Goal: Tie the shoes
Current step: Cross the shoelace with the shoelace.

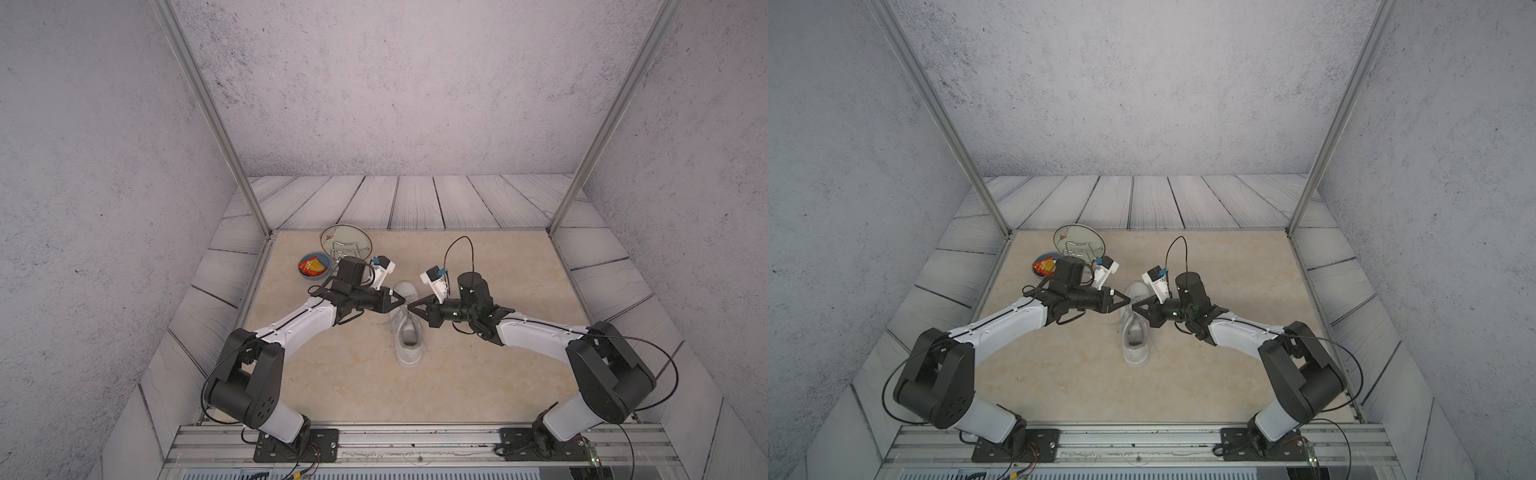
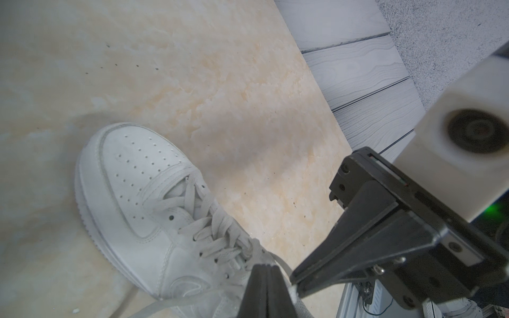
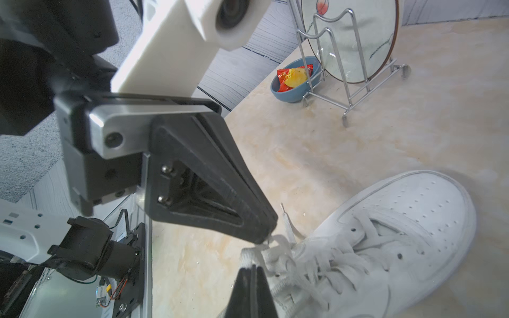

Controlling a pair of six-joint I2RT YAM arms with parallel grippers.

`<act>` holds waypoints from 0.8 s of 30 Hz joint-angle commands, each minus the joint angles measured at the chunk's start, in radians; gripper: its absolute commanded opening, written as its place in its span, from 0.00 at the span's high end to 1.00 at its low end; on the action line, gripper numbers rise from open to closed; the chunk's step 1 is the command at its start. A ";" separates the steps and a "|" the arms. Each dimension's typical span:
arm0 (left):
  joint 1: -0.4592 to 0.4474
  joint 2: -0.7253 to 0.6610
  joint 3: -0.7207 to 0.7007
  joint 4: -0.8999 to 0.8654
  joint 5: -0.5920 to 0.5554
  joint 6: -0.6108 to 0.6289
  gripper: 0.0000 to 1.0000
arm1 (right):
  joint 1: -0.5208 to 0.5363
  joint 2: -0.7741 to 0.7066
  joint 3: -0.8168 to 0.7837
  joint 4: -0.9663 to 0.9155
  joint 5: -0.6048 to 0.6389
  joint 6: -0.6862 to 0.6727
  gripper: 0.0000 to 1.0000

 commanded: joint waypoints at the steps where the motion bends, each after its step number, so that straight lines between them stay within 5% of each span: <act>1: -0.005 0.002 -0.008 0.018 -0.008 -0.009 1.00 | 0.016 0.036 0.006 0.073 0.040 0.029 1.00; 10: -0.007 -0.004 -0.015 0.014 -0.022 -0.017 1.00 | 0.036 0.070 -0.019 0.111 0.142 0.060 1.00; 24: -0.006 -0.011 -0.018 0.013 -0.026 -0.018 1.00 | 0.053 0.098 -0.030 0.140 0.140 0.090 1.00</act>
